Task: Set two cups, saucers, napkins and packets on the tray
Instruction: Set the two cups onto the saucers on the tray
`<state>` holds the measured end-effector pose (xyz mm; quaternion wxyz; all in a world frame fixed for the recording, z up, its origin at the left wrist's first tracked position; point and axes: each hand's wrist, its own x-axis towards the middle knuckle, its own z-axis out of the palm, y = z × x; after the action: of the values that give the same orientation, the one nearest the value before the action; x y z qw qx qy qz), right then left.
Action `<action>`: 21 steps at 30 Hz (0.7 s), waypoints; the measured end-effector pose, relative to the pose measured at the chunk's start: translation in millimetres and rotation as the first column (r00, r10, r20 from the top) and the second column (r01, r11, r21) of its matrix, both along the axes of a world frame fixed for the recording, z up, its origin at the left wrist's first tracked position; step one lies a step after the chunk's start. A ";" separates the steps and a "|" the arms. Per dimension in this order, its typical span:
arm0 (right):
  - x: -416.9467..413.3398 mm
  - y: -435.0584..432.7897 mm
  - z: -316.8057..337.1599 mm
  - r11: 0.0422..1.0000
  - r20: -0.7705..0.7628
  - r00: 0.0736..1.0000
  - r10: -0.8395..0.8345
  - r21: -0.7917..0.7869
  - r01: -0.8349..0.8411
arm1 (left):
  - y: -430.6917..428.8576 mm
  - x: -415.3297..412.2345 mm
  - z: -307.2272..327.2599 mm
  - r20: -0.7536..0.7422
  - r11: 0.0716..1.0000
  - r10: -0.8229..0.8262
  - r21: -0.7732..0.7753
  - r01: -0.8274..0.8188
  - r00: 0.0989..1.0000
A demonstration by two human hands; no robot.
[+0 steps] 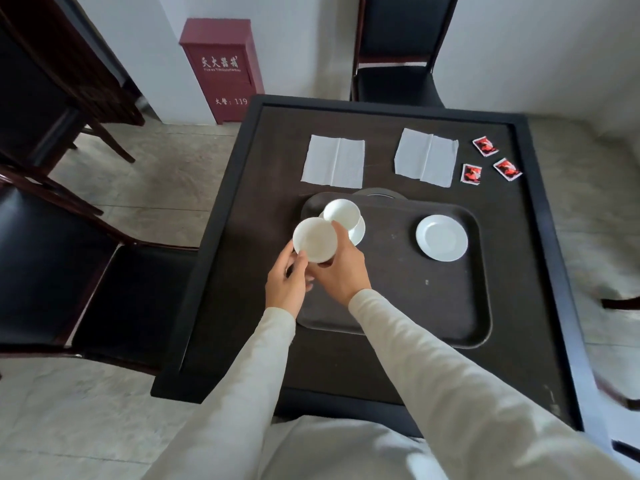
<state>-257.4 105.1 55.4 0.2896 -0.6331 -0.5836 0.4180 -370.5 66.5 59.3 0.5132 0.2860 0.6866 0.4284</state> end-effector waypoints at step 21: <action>166.7 -14.2 -18.4 0.999 0.025 0.999 -0.049 -0.015 0.049 | -8.9 158.5 -10.3 0.025 0.995 -0.104 0.006 0.104 0.994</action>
<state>-90.7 90.9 37.0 0.2874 -0.6545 -0.5681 0.4076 -212.0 57.6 49.0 0.5429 0.3171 0.6632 0.4061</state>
